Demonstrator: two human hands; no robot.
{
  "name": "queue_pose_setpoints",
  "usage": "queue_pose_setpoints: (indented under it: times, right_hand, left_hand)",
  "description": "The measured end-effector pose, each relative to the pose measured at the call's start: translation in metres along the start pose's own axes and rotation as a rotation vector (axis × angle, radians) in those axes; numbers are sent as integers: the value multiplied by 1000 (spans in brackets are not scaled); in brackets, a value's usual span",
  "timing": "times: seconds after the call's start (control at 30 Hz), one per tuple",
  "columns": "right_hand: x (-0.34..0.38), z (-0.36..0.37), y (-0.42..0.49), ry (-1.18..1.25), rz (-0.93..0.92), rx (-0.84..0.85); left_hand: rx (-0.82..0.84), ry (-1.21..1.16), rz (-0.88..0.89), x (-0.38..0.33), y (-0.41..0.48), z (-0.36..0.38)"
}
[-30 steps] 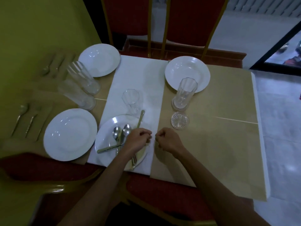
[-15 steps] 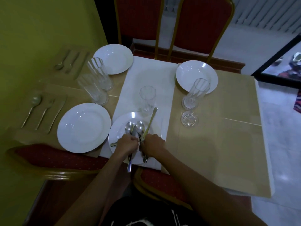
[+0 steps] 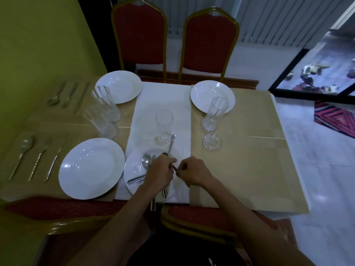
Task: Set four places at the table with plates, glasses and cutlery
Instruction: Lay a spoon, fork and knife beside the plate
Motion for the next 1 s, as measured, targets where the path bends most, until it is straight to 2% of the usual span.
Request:
queue_pose_setpoints:
  times: [0.17,0.3,0.43,0.53,0.73,1.0]
  right_hand:
    - [-40,-54,-30,64,61,-72]
    - [-78,-101,-53,140,120,-232]
    - [-119,-127,-68,459,154,-408]
    - [-151,-132,-65,645,204,-491]
    - [-219,-138,-49,689,244,-505]
    - [-315,-175,8,580,247,-444]
  left_hand:
    - [142,111,255,-53,15,18]
    - [199,51,304,-93,23,37]
    - [233,-136,215,-134,39,64]
    - [252,-170,194,-161,52,89]
    - [229,-182,73,-196,84,147]
    - [244,-219,-55,-226,141,225]
Point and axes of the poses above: each hand's wrist, its own y-axis towards the middle knuckle, its own z-axis out of the palm, x = y × z, the point moved 5 cm from there along y, towards the middle knuckle, and after that the axes turned 10 degrees about -y, right-handed, at the moved point
